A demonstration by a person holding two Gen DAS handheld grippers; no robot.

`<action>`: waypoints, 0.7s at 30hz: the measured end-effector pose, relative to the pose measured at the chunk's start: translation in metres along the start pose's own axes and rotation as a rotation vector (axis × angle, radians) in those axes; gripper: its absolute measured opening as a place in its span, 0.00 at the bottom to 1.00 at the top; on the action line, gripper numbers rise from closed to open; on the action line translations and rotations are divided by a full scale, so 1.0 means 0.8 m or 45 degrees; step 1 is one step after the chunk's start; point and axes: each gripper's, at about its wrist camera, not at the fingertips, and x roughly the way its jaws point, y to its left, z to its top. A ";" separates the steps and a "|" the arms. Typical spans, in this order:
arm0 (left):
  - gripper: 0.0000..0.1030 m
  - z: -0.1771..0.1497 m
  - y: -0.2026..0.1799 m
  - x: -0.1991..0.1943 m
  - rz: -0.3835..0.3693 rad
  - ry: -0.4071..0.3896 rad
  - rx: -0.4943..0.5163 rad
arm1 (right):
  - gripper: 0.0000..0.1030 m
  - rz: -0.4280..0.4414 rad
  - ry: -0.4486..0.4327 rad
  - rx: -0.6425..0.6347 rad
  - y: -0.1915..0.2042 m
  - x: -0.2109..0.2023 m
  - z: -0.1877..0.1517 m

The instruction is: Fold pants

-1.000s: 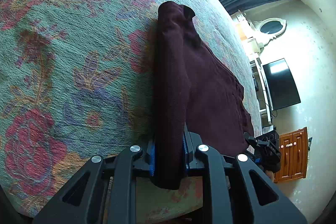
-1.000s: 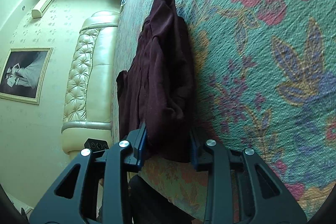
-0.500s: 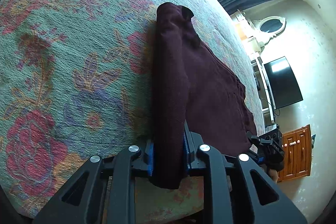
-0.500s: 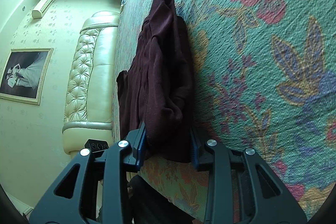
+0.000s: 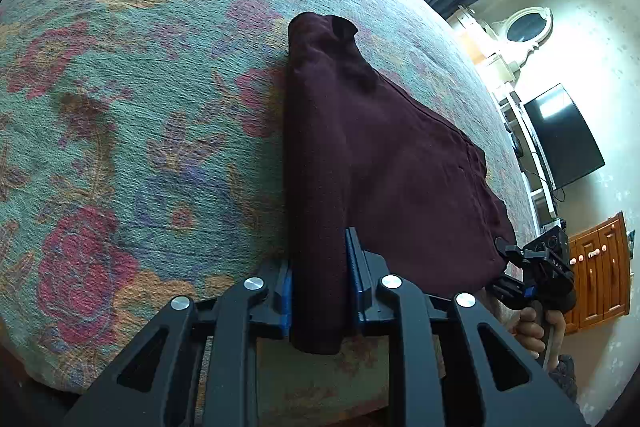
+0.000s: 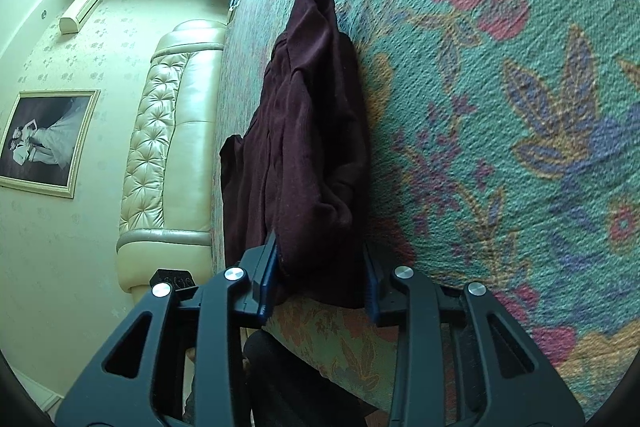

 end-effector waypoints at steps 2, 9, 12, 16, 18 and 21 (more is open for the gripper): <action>0.32 0.000 0.002 0.002 0.014 -0.012 -0.006 | 0.41 -0.019 0.007 -0.025 0.006 -0.001 -0.001; 0.59 -0.006 -0.006 0.006 0.020 -0.030 -0.002 | 0.58 -0.066 -0.008 -0.070 0.018 -0.012 -0.016; 0.72 -0.012 -0.020 0.008 0.074 -0.027 0.070 | 0.69 -0.118 -0.019 -0.104 0.028 -0.013 -0.027; 0.78 -0.022 -0.035 0.011 0.187 -0.046 0.137 | 0.76 -0.241 -0.034 -0.184 0.045 -0.012 -0.046; 0.78 -0.026 -0.040 0.011 0.229 -0.051 0.129 | 0.78 -0.308 -0.037 -0.221 0.053 -0.011 -0.059; 0.78 -0.032 -0.047 0.005 0.298 -0.059 0.135 | 0.78 -0.421 -0.063 -0.297 0.068 -0.011 -0.079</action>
